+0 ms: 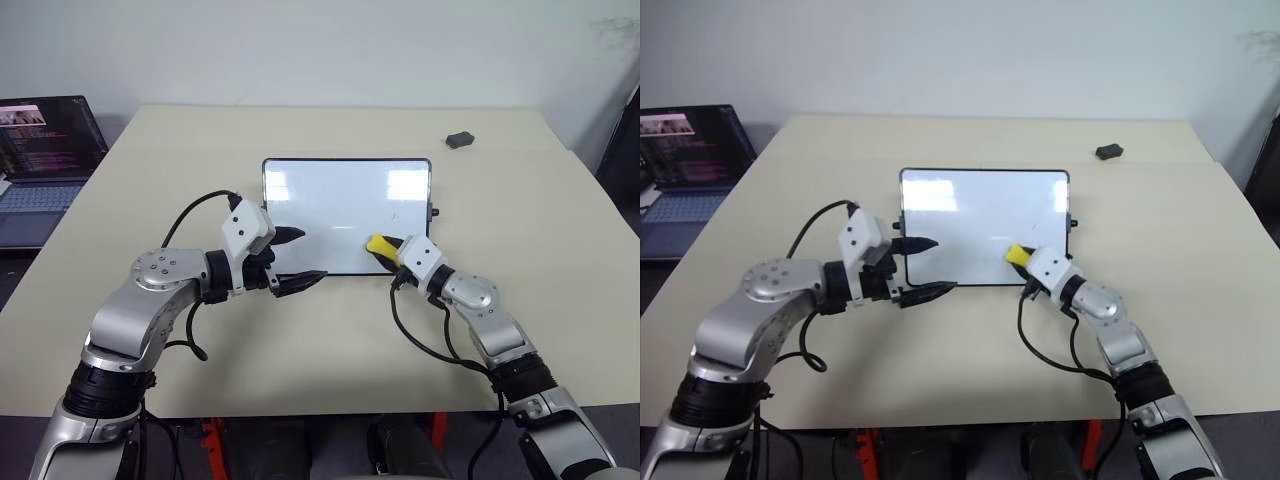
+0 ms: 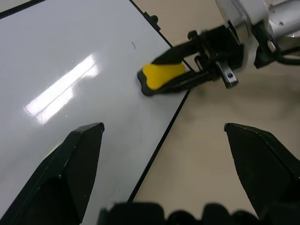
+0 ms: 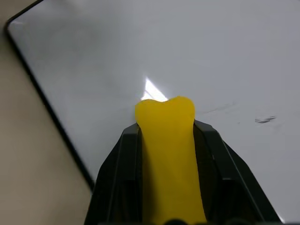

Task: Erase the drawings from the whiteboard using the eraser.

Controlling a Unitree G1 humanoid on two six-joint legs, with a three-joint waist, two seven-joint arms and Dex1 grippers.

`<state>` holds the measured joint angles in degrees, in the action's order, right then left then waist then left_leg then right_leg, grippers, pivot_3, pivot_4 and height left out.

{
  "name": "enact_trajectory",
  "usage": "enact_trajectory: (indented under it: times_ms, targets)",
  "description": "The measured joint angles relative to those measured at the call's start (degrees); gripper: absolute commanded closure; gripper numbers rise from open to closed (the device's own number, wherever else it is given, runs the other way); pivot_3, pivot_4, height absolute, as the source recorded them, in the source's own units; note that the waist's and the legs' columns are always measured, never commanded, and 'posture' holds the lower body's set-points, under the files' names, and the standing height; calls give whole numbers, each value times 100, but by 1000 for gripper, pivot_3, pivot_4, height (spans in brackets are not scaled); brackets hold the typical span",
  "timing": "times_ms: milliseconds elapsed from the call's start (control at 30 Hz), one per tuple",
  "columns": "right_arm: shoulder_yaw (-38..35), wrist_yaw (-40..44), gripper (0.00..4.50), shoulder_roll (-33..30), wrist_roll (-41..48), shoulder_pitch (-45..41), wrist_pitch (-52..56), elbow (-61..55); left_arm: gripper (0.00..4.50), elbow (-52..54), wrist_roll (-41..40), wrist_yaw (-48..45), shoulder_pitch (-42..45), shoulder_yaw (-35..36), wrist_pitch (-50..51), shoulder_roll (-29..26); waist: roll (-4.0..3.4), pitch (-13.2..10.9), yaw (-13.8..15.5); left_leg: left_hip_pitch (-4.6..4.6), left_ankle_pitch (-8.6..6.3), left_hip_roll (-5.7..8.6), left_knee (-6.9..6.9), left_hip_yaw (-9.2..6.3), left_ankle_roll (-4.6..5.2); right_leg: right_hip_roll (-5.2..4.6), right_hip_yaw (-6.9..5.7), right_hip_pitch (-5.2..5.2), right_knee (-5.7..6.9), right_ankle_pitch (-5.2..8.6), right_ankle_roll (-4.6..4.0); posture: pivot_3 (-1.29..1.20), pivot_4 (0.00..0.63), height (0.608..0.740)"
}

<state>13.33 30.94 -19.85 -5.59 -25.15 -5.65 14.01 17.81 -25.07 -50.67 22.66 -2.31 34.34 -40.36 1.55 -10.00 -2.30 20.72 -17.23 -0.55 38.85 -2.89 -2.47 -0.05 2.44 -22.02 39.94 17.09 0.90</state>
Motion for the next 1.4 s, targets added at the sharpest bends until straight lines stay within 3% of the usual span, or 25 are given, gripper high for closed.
enact_trajectory:
  times_ms: [167,367,567,1033,1233,1400]
  targets:
    - [-302,-140,3381,46,155,-167,-156,-25,0,-34,16,-4,-51,21,-13,-21,-2,-2,5,13,1,-2,-1,-4,0,6,1,-15,2,0,-1,0,150,740]
    - [-1008,-815,3381,9,239,-1205,-625,151,0,-38,39,-2,-110,27,-15,-29,-2,-2,0,23,-1,-7,-16,-5,-1,6,-2,-22,-19,8,-3,0,150,740]
    - [-764,-838,3381,20,-6,-824,-512,687,0,-38,39,-1,-181,34,-14,-29,-4,-3,39,39,-3,-6,-27,-2,1,0,-1,-28,-43,9,-4,0,150,740]
    - [-174,164,3382,-313,-43,122,353,-377,0,-18,33,3,-184,44,-2,-30,-1,0,22,3,-2,-3,-10,-4,2,3,0,-2,-7,8,-2,0,150,740]
    - [-457,29,3383,-38,291,40,437,-490,0,3,32,8,-185,46,20,-37,-5,-7,22,18,-2,-3,-10,-5,1,4,1,-19,-4,7,-2,0,150,740]
    - [-915,-794,3383,101,210,-853,-30,-223,0,17,29,20,-182,45,30,-35,-10,-13,32,26,-2,-4,-15,-6,1,3,-3,-23,-22,8,-2,0,150,740]
